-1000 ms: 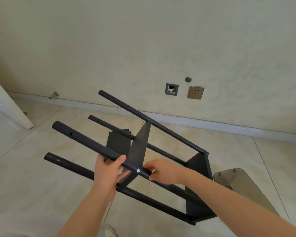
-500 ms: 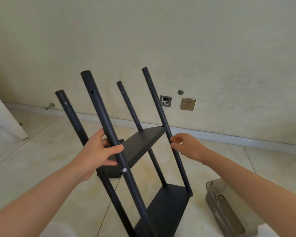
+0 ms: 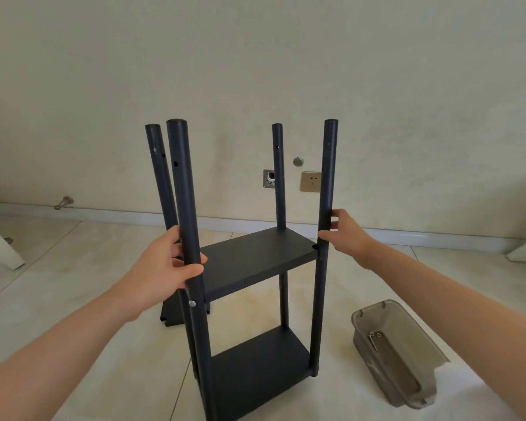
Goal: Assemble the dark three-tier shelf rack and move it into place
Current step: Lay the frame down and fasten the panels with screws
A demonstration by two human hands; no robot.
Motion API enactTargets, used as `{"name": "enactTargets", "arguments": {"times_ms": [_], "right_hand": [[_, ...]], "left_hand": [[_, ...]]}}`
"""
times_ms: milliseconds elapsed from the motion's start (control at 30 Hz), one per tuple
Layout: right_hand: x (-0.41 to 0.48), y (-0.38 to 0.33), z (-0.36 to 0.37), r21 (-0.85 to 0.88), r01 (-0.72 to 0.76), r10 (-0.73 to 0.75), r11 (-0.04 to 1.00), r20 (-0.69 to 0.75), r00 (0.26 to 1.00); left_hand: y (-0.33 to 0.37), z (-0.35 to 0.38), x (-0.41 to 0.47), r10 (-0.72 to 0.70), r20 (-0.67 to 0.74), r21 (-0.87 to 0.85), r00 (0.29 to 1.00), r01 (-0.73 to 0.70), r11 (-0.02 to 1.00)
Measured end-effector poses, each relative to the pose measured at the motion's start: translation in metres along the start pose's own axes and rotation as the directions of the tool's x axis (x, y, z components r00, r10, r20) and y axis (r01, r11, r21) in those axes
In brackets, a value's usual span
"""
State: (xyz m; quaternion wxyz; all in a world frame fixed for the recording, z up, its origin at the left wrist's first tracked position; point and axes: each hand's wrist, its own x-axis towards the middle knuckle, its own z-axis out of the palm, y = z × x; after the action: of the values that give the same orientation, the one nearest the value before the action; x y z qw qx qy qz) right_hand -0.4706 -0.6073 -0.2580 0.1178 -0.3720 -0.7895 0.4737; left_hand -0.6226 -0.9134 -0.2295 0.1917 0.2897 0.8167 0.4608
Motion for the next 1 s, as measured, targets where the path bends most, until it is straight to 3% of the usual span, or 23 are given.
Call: {"name": "enactTargets", "arguments": {"times_ms": [233,367,600,1000], "right_hand": [[-0.006,0.017,-0.021,0.124,-0.022,0.021,0.992,0.011,1.000],[-0.016,0.025,-0.034,0.134,-0.019,0.022,0.991,-0.024,0.999],[-0.042,0.047,-0.051,0.130,0.019,-0.013,0.991,-0.054,0.998],[-0.067,0.067,-0.044,0.088,0.057,-0.056,0.994,-0.007,0.998]], "left_hand": [[-0.005,0.007,0.012,0.104,-0.022,0.190,0.994,-0.098,0.977],[-0.014,0.019,0.024,0.133,-0.014,0.194,0.991,-0.127,0.973],[-0.016,0.037,0.050,0.104,0.007,0.198,0.995,-0.104,0.975],[-0.010,0.051,0.055,-0.012,-0.091,0.227,0.996,0.032,0.973]]}}
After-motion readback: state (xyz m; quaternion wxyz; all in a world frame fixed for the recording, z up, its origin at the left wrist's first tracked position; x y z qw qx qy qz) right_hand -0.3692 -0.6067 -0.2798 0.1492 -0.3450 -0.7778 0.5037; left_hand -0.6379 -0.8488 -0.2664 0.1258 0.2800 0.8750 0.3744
